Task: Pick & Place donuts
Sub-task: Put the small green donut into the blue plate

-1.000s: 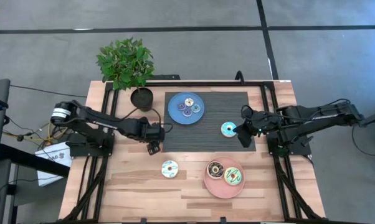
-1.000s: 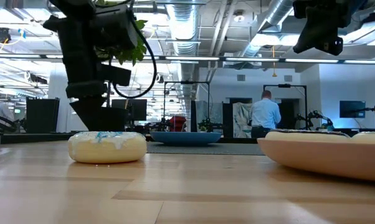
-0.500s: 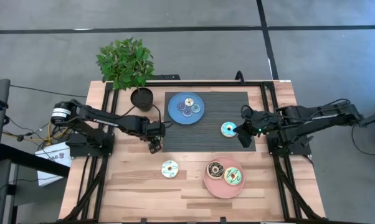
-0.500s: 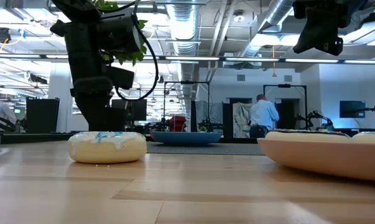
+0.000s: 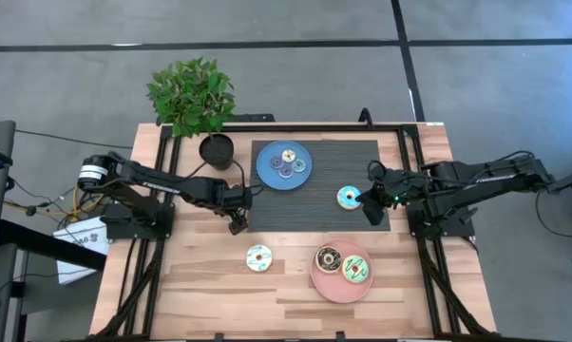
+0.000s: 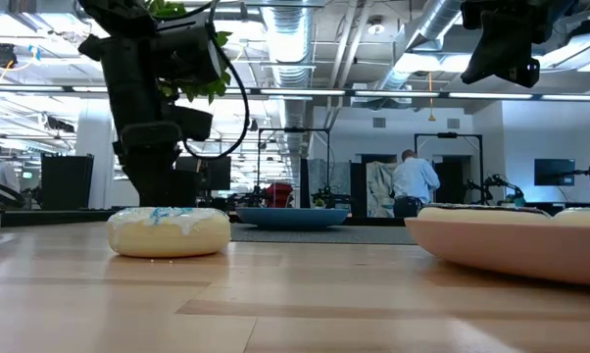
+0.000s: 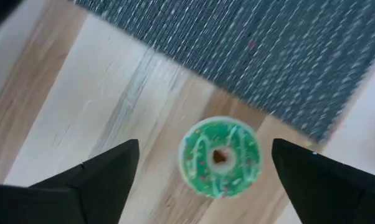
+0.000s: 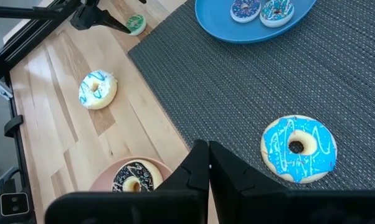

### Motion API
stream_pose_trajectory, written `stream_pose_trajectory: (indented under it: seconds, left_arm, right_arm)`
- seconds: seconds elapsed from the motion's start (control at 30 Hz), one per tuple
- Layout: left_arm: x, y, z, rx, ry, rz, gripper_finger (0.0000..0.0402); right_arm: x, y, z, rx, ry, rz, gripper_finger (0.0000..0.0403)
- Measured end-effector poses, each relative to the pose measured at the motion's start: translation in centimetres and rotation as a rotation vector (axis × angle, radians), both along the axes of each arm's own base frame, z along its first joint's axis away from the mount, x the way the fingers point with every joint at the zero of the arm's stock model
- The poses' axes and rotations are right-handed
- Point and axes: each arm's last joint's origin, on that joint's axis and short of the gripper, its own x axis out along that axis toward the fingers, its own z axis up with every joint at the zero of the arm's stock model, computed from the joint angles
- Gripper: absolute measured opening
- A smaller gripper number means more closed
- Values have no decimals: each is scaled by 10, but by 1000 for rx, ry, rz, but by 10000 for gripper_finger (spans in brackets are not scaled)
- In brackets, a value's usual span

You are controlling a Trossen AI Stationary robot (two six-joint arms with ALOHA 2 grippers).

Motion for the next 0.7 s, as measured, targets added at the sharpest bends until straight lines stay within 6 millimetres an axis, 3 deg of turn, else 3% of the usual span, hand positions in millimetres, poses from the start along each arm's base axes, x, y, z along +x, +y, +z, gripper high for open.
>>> stream_pose_trajectory:
  seconds: [0.27, 0.7]
  left_arm:
    - [-8, 0, -9, 7, 44, -5, 378]
    - [-7, 0, -8, 17, 33, -13, 340]
  right_arm:
    - [0, 0, 0, 4, -1, -3, 1]
    - [0, 0, 0, 5, -1, -4, 1]
